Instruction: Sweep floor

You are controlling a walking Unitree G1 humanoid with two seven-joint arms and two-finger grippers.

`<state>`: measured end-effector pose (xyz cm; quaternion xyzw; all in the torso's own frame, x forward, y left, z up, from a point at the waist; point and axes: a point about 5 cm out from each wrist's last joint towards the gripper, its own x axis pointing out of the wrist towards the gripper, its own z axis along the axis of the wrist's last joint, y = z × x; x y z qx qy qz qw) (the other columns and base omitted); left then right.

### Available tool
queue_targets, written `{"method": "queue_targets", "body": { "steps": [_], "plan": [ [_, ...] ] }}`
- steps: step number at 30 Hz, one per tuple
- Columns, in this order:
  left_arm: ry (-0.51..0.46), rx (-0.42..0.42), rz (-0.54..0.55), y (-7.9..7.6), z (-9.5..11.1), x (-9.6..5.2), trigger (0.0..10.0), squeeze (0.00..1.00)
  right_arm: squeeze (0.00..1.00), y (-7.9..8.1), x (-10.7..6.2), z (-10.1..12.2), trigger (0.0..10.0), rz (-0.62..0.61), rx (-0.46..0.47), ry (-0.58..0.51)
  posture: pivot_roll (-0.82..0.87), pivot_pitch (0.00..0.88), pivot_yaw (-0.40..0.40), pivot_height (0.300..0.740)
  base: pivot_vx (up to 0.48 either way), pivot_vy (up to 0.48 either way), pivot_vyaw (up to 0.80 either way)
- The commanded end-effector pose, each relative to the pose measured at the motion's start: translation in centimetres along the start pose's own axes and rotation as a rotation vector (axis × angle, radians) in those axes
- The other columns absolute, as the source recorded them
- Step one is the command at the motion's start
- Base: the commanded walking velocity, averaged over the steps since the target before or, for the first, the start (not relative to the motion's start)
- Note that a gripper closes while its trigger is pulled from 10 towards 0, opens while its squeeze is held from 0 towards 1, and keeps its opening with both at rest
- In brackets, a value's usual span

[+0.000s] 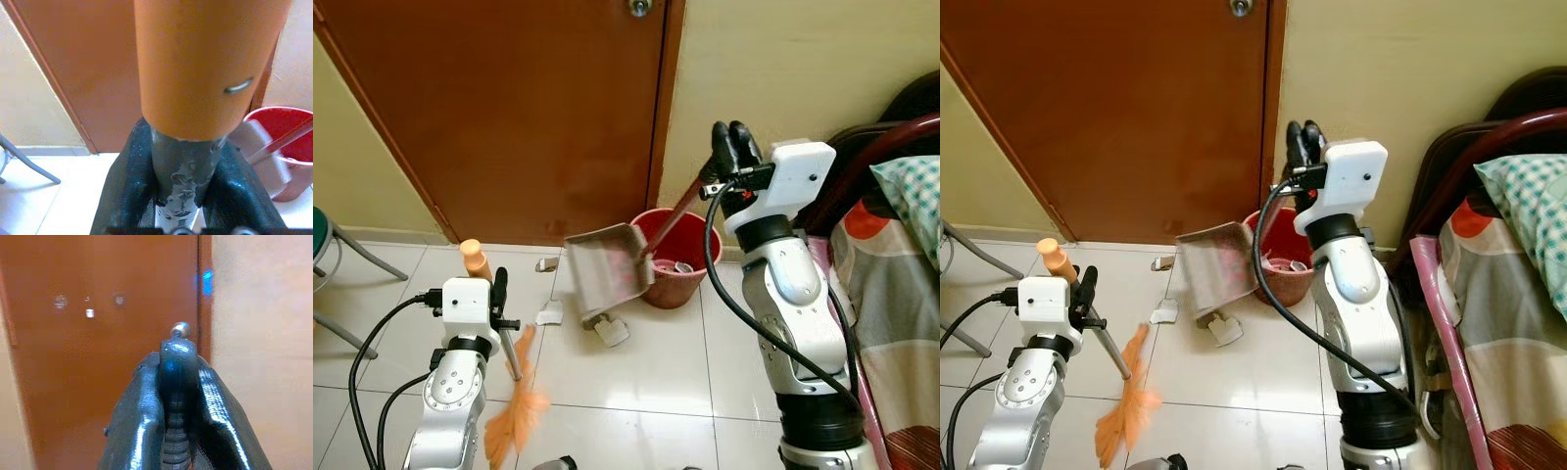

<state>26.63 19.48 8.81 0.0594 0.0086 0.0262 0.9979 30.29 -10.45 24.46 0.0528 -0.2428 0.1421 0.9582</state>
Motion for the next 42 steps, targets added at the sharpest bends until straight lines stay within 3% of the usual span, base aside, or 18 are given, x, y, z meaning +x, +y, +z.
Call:
{"method": "queue_targets", "body": {
  "steps": [1, 4, 5, 7, 11, 15, 16, 18, 25, 28, 31, 37, 42],
  "plan": [
    [0.018, -0.001, -0.001, 0.2, -0.3, -0.2, 10.0, 0.00, 0.00, 0.8, 0.4, 1.2, 10.0, 0.046, 0.049, -0.060, 0.05, 0.126, 0.027, 0.740, 0.000, 0.000, 0.00],
    [0.016, -0.002, -0.002, 0.1, -0.3, -0.2, 10.0, 0.00, 0.00, 1.0, 0.2, 0.4, 10.0, 0.052, 0.074, -0.030, 0.05, 0.126, 0.027, 0.740, 0.000, 0.000, 0.00],
    [0.014, -0.002, -0.005, -0.1, -0.3, -0.2, 10.0, 0.00, 0.00, 1.1, -0.3, -0.8, 10.0, 0.044, 0.074, 0.011, 0.06, 0.126, 0.028, 0.740, 0.000, 0.000, 0.00],
    [0.014, -0.002, -0.007, -0.1, -0.3, -0.2, 10.0, 0.00, 0.00, 1.0, -0.6, -1.5, 10.0, 0.021, 0.042, 0.032, 0.06, 0.127, 0.028, 0.740, 0.000, 0.000, 0.00],
    [0.018, 0.000, -0.009, -0.1, -0.3, -0.2, 10.0, 0.00, 0.00, 0.8, -0.9, -2.8, 10.0, -0.039, -0.213, 0.039, 0.06, 0.130, 0.029, 0.740, 0.000, 0.000, 0.00],
    [0.018, 0.000, -0.011, -0.2, -0.3, -0.2, 10.0, 0.00, 0.00, 0.6, -1.0, -3.1, 10.0, -0.060, -0.246, 0.048, 0.06, 0.130, 0.028, 0.740, 0.000, 0.000, 0.00],
    [0.017, 0.000, -0.014, -0.3, -0.3, -0.1, 10.0, 0.00, 0.00, -0.2, -1.4, -3.9, 10.0, -0.125, -0.323, 0.076, 0.06, 0.132, 0.028, 0.740, 0.000, 0.000, 0.00],
    [0.017, 0.000, -0.014, -0.3, -0.3, -0.1, 10.0, 0.00, 0.00, -0.2, -1.4, -3.9, 10.0, -0.125, -0.323, 0.076, 0.06, 0.132, 0.028, 0.740, 0.000, 0.000, 0.00],
    [0.027, 0.005, -0.015, -0.1, -0.5, -0.3, 10.0, 0.00, 0.00, -3.2, -4.0, -5.5, 10.0, -0.222, -0.473, 0.156, 0.06, 0.135, 0.029, 0.740, 0.000, 0.000, 0.00],
    [0.027, 0.006, -0.015, -0.1, -0.5, -0.3, 10.0, 0.00, 0.00, -3.5, -4.3, -5.6, 10.0, -0.233, -0.480, 0.167, 0.06, 0.136, 0.029, 0.740, 0.000, 0.000, 0.00],
    [0.030, 0.007, -0.019, -0.1, -0.6, -0.3, 10.0, 0.00, 0.00, -4.7, -5.7, -6.2, 10.0, -0.273, -0.502, 0.210, 0.06, 0.137, 0.032, 0.740, 0.000, 0.000, 0.00],
    [0.053, 0.008, -0.054, -0.2, -0.9, -0.7, 10.0, 0.00, 0.00, -6.1, -8.8, -8.4, 10.0, -0.353, -0.417, 0.394, 0.06, 0.141, 0.037, 0.740, 0.000, 0.000, 0.00],
    [0.062, 0.002, -0.107, -0.6, -1.0, -1.0, 10.0, 0.00, 0.00, -6.6, -10.7, -9.8, 10.0, -0.405, -0.362, 0.482, 0.06, 0.144, 0.038, 0.740, 0.000, 0.000, 0.00]
  ]
}}
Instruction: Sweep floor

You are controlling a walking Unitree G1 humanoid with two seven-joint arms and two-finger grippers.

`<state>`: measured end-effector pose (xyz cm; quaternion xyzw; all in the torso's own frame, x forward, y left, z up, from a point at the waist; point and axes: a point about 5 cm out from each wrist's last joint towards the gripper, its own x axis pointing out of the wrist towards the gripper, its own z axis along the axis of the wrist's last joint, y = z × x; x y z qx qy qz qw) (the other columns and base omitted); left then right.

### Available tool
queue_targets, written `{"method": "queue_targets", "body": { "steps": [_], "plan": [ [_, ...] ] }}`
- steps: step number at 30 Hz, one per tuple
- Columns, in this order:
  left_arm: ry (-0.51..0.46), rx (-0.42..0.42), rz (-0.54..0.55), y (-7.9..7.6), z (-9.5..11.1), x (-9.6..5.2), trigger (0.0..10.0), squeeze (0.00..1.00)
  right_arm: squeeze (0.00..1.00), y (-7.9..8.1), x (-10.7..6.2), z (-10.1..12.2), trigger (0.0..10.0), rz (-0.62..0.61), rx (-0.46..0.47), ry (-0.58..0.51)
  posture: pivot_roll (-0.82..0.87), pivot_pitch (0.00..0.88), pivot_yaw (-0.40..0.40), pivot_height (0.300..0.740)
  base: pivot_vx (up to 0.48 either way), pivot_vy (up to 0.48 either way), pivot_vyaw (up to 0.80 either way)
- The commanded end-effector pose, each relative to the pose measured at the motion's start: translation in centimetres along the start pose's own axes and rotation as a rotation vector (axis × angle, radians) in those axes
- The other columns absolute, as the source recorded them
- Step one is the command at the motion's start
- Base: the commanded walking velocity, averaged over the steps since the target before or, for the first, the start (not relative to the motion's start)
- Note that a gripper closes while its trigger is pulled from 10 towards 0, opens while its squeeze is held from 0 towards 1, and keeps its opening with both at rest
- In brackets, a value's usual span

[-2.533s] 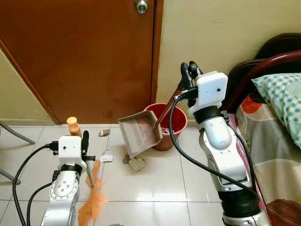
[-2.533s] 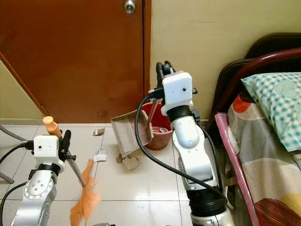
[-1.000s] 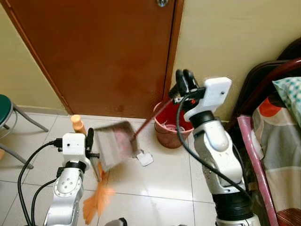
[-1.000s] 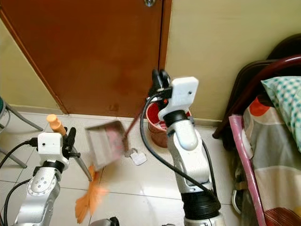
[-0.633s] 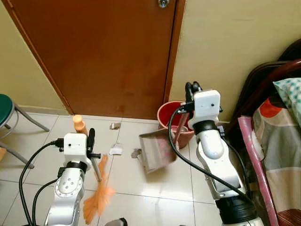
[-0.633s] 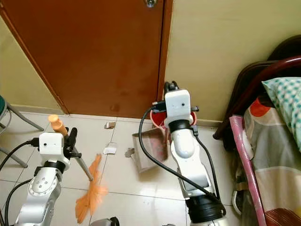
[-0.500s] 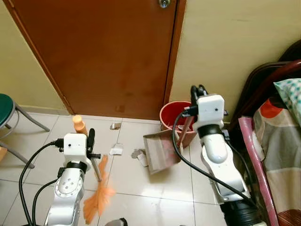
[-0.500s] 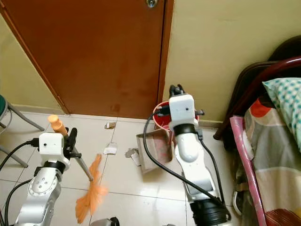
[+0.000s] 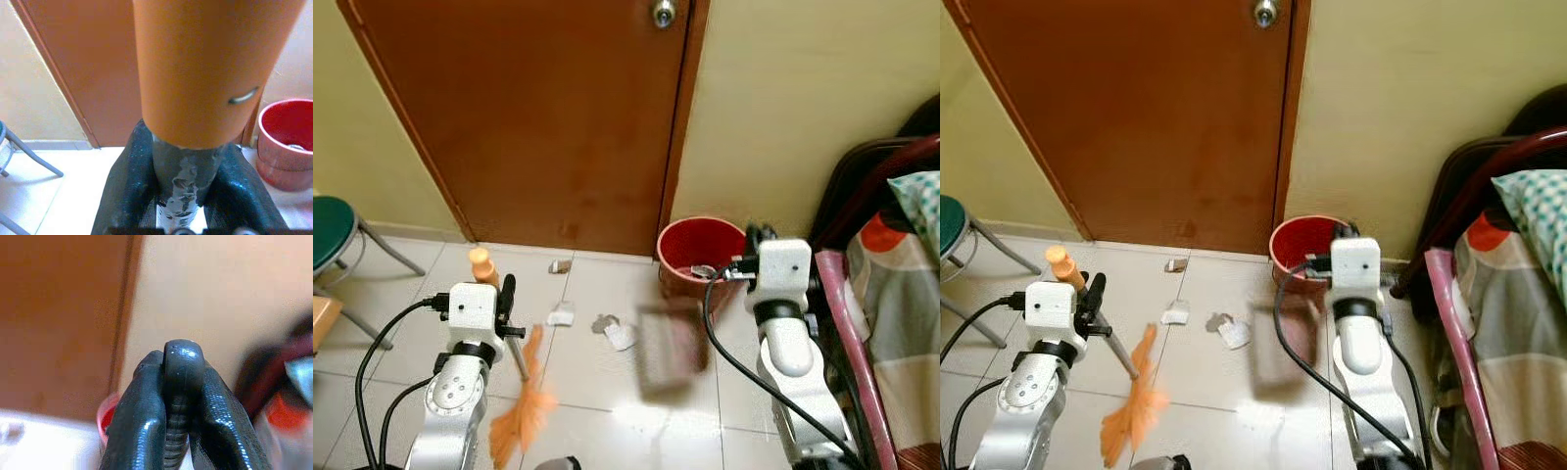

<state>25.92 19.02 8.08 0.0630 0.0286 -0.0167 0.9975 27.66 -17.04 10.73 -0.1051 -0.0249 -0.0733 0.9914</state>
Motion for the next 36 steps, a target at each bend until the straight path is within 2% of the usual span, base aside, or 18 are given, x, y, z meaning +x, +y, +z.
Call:
{"method": "queue_targets", "body": {
  "steps": [1, 8, 13, 16, 17, 18, 19, 25, 32, 36],
  "plan": [
    [0.018, -0.005, -0.043, -0.4, -0.2, -0.2, 10.0, 0.00, 0.00, -0.6, -0.2, -0.9, 10.0, -0.026, 0.002, 0.052, 0.06, 0.145, 0.036, 0.740, 0.000, 0.000, 0.00],
    [-0.010, 0.006, -0.081, -0.9, 0.4, -0.4, 10.0, 0.00, 0.00, -0.9, -1.1, -2.7, 10.0, -0.018, 0.019, 0.163, 0.06, 0.148, 0.034, 0.740, 0.000, 0.000, 0.00],
    [-0.006, 0.001, -0.086, -0.8, 0.4, -1.0, 10.0, 0.00, 0.00, -1.8, -2.2, -4.6, 10.0, -0.077, 0.061, 0.300, 0.06, 0.147, 0.036, 0.740, 0.000, 0.000, 0.00],
    [-0.002, 0.002, -0.087, -0.9, 0.3, -1.1, 10.0, 0.00, 0.00, -2.0, -2.2, -4.3, 10.0, -0.079, 0.072, 0.274, 0.06, 0.144, 0.035, 0.740, 0.000, 0.000, 0.00],
    [0.002, 0.002, -0.089, -0.9, 0.2, -1.2, 10.0, 0.00, 0.00, -2.2, -1.8, -3.3, 10.0, -0.097, 0.105, 0.202, 0.06, 0.139, 0.035, 0.740, 0.000, 0.000, 0.00],
    [0.002, 0.002, -0.089, -0.9, 0.2, -1.2, 10.0, 0.00, 0.00, -2.2, -1.8, -3.3, 10.0, -0.097, 0.105, 0.202, 0.06, 0.139, 0.035, 0.740, 0.000, 0.000, 0.00],
    [0.006, 0.000, -0.091, -1.1, 0.1, -1.2, 10.0, 0.00, 0.00, -2.5, -0.9, -1.7, 10.0, -0.113, 0.110, 0.105, 0.05, 0.131, 0.036, 0.740, 0.000, 0.000, 0.00],
    [0.005, -0.002, -0.098, -1.4, 0.2, -1.0, 10.0, 0.00, 0.00, -2.6, 1.3, 1.3, 10.0, -0.093, 0.058, -0.035, 0.05, 0.122, 0.031, 0.740, 0.000, 0.000, 0.00],
    [0.004, 0.000, -0.096, -1.4, 0.1, -1.1, 10.0, 0.00, 0.00, -1.9, 2.2, 1.7, 10.0, -0.046, 0.022, -0.074, 0.06, 0.126, 0.029, 0.740, 0.000, 0.000, 0.00],
    [0.006, 0.001, -0.094, -1.4, 0.1, -1.1, 10.0, 0.00, 0.00, -1.4, 2.2, 1.5, 10.0, -0.031, 0.024, -0.055, 0.07, 0.127, 0.028, 0.740, 0.000, 0.000, 0.00]
  ]
}}
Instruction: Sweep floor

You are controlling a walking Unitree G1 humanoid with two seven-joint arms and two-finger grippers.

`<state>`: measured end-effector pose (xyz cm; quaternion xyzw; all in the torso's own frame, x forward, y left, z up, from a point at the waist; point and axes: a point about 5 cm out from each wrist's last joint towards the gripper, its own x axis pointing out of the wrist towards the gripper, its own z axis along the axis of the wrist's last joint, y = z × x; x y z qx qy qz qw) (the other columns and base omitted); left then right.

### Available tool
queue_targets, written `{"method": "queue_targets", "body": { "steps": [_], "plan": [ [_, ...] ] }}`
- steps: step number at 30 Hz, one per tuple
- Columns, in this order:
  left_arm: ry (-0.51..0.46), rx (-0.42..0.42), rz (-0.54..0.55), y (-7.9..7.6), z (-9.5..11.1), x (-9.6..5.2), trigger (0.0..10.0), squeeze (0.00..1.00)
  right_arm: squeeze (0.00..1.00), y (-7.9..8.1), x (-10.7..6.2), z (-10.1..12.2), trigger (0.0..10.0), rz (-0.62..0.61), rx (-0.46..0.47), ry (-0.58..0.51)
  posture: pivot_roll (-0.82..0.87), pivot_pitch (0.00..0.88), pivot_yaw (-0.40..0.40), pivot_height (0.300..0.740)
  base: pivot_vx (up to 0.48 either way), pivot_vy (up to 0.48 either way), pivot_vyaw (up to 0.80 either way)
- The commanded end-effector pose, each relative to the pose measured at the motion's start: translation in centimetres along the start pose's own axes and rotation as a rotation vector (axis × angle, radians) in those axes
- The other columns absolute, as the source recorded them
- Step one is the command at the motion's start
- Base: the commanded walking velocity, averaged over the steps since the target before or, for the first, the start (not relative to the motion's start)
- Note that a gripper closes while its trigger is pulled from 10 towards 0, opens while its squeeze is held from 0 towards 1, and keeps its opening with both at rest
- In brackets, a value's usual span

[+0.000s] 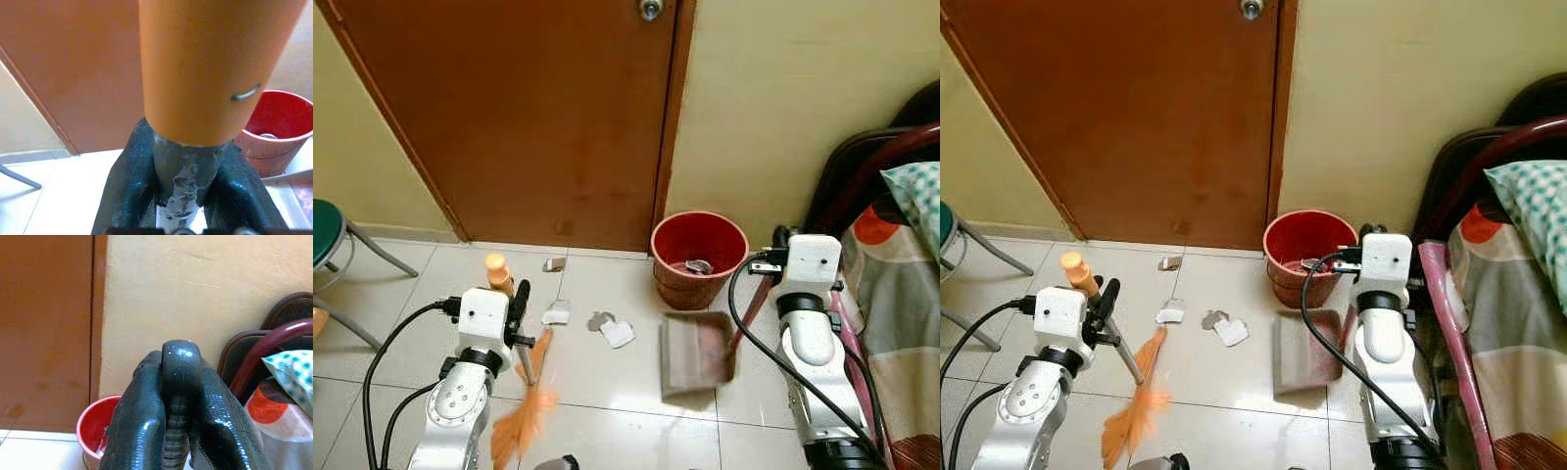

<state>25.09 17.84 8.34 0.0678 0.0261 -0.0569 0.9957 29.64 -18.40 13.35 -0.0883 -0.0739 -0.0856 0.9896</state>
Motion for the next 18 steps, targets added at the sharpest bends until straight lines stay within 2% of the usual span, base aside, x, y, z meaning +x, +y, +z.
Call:
{"method": "queue_targets", "body": {
  "steps": [1, 7, 8, 9, 11, 13, 18],
  "plan": [
    [0.016, -0.012, -0.012, -0.2, -0.3, -0.3, 10.0, 0.00, 0.00, 0.2, -0.2, -0.8, 10.0, 0.006, -0.011, 0.052, 0.07, 0.127, 0.028, 0.740, 0.000, 0.000, 0.00],
    [0.015, -0.008, -0.007, 0.0, -0.2, -0.3, 10.0, 0.00, 0.00, 0.7, -1.5, -3.2, 10.0, 0.039, 0.021, 0.242, 0.06, 0.136, 0.031, 0.740, 0.000, 0.000, 0.00],
    [0.015, -0.008, -0.007, 0.0, -0.2, -0.3, 10.0, 0.00, 0.00, 0.7, -1.5, -3.2, 10.0, 0.039, 0.021, 0.242, 0.06, 0.136, 0.031, 0.740, 0.000, 0.000, 0.00],
    [0.016, -0.008, -0.007, 0.0, -0.2, -0.2, 10.0, 0.00, 0.00, 0.6, -2.1, -4.0, 10.0, 0.047, 0.012, 0.303, 0.06, 0.137, 0.031, 0.740, 0.000, 0.000, 0.00],
    [0.016, -0.008, -0.008, 0.0, -0.2, -0.2, 10.0, 0.00, 0.00, 0.4, -2.5, -4.3, 10.0, 0.032, 0.033, 0.331, 0.06, 0.139, 0.031, 0.740, 0.000, 0.000, 0.00],
    [0.016, -0.008, -0.008, 0.0, -0.2, -0.2, 10.0, 0.00, 0.00, 0.3, -2.7, -4.5, 10.0, 0.050, 0.017, 0.356, 0.06, 0.141, 0.031, 0.740, 0.000, 0.000, 0.00],
    [0.021, -0.012, -0.006, -0.1, -0.3, -0.1, 10.0, 0.00, 0.00, -0.4, -4.0, -5.3, 10.0, 0.060, 0.031, 0.492, 0.06, 0.145, 0.027, 0.740, 0.000, 0.000, 0.00]
  ]
}}
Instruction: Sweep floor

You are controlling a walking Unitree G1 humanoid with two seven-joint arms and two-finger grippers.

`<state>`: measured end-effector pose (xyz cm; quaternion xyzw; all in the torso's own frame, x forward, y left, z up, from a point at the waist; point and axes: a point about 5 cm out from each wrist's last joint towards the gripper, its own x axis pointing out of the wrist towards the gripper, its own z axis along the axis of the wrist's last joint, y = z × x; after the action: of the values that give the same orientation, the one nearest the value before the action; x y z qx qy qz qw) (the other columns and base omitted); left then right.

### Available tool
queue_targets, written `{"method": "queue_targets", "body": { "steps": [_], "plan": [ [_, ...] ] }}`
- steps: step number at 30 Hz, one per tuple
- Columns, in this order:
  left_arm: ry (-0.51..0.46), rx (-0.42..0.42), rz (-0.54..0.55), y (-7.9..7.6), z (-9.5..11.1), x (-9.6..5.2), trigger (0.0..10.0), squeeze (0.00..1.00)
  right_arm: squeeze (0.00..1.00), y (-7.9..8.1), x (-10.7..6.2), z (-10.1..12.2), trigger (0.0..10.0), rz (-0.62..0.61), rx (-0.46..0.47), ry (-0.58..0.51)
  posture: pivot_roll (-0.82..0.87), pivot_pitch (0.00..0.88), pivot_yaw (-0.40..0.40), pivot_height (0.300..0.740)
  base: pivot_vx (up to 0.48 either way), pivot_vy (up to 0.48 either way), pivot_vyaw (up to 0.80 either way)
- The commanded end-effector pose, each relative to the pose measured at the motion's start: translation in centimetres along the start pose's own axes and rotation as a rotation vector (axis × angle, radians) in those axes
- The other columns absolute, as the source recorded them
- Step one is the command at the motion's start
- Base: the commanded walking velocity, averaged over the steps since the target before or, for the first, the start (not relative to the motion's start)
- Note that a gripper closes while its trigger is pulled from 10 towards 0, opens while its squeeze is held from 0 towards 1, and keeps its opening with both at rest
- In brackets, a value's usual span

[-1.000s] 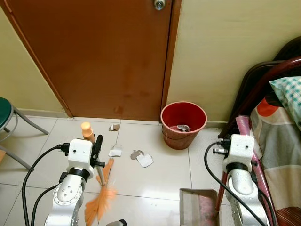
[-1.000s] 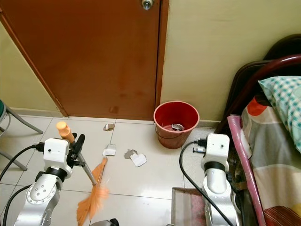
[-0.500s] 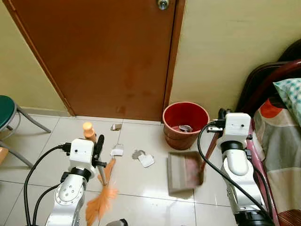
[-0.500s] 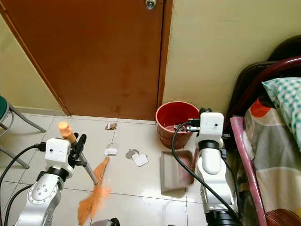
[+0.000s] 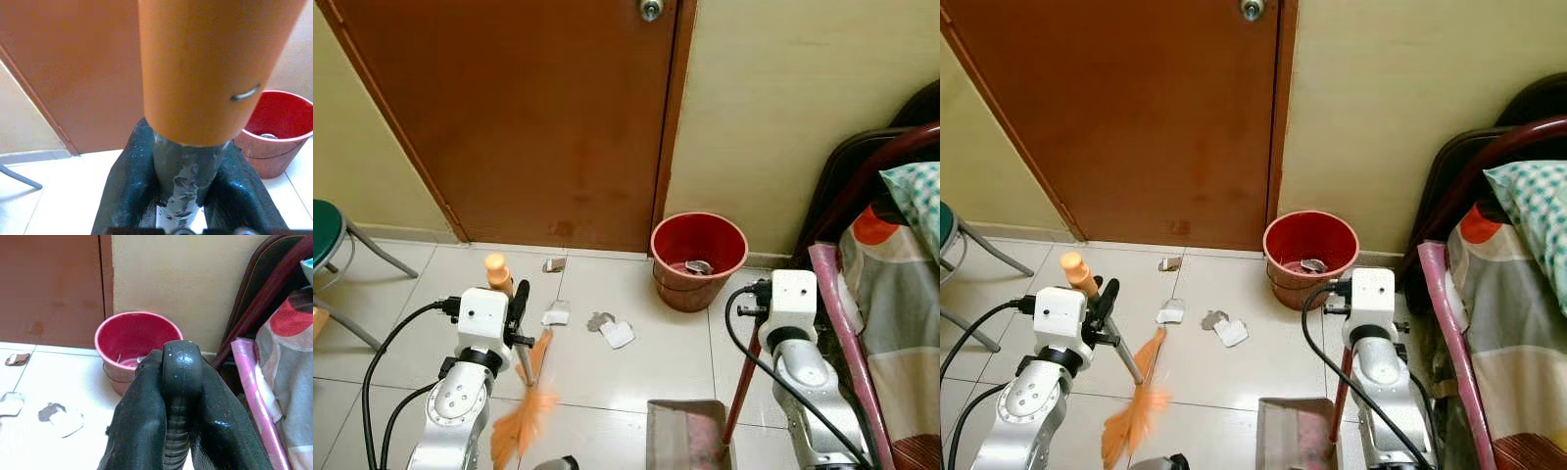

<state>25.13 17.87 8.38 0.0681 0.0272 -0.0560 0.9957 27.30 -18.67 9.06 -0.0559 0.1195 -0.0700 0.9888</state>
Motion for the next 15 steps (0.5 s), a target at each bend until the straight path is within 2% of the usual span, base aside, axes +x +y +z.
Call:
{"method": "queue_targets", "body": {
  "steps": [1, 3, 4, 8, 10, 15],
  "plan": [
    [0.020, -0.012, -0.006, -0.1, -0.3, -0.2, 10.0, 0.00, 0.00, -0.6, -0.8, -1.9, 10.0, 0.001, 0.005, 0.128, 0.06, 0.146, 0.024, 0.740, 0.000, 0.000, 0.00],
    [0.021, -0.010, 0.000, -0.1, -0.3, -0.2, 10.0, 0.00, 0.00, -1.0, -1.9, -2.8, 10.0, 0.025, 0.021, 0.199, 0.06, 0.148, 0.021, 0.740, 0.000, 0.000, 0.00],
    [0.023, -0.009, 0.003, 0.0, -0.4, -0.3, 10.0, 0.00, 0.00, -1.7, -3.6, -3.9, 10.0, 0.043, 0.028, 0.278, 0.06, 0.151, 0.015, 0.740, 0.000, 0.000, 0.00],
    [0.028, -0.009, 0.009, 0.2, -0.5, -0.4, 10.0, 0.00, 0.00, -3.1, -6.0, -5.2, 10.0, 0.042, 0.044, 0.383, 0.05, 0.156, 0.011, 0.740, 0.000, 0.000, 0.00],
    [0.033, -0.013, 0.010, 0.2, -0.6, -0.4, 10.0, 0.00, 0.00, -4.4, -7.6, -6.2, 10.0, 0.060, 0.011, 0.464, 0.04, 0.162, 0.013, 0.740, 0.000, 0.000, 0.00],
    [0.030, -0.013, -0.004, -0.1, -0.4, -0.3, 10.0, 0.00, 0.00, -5.7, -9.2, -7.1, 10.0, 0.089, 0.006, 0.567, 0.04, 0.160, 0.016, 0.740, 0.000, 0.000, 0.00]
  ]
}}
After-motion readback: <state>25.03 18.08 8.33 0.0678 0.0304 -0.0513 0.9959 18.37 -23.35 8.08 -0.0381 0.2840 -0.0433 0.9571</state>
